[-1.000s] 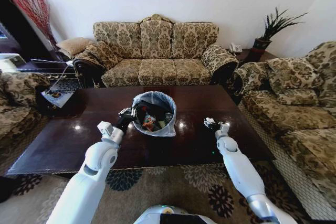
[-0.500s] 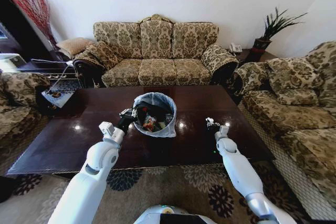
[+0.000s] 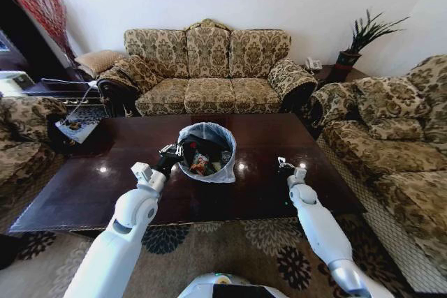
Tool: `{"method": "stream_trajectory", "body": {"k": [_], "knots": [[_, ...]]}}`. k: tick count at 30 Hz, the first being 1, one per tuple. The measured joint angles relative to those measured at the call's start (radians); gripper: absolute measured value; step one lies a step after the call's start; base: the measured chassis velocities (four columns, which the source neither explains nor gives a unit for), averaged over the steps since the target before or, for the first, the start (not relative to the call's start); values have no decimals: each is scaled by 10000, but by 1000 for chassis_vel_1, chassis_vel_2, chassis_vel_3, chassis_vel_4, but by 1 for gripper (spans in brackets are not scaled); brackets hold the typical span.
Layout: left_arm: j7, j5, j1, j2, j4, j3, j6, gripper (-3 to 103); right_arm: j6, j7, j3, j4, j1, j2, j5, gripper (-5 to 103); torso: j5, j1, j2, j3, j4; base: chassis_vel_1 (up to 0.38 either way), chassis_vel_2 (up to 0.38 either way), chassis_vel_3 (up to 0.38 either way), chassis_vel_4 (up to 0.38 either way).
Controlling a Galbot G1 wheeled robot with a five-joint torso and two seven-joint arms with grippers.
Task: Move to the front of the table and place the trash on the table into the trash bin.
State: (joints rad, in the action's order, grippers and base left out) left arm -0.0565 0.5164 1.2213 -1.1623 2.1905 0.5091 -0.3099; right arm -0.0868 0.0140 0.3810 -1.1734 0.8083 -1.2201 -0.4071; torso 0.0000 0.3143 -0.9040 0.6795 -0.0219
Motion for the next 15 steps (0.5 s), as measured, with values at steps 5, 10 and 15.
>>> {"method": "stream_trajectory", "body": {"k": [5,10,15], "knots": [[1,-2,59,13,104,50,0,3,-97,189,-55,-962,310,100,-9,0,1,1,0,0,-1,0,0,0,0],[1,-11,153,8,169,97,0,3,-417,523,-568,-3851,719,619,-233,0,0,0,0,0,1,0,0,0,0],[3,-136,188,-86,131,-31,0,3,-1696,1259,-1557,-7901,8,1933,-2407,0,-1,0,0,-1,-3,0,0,0,0]]}}
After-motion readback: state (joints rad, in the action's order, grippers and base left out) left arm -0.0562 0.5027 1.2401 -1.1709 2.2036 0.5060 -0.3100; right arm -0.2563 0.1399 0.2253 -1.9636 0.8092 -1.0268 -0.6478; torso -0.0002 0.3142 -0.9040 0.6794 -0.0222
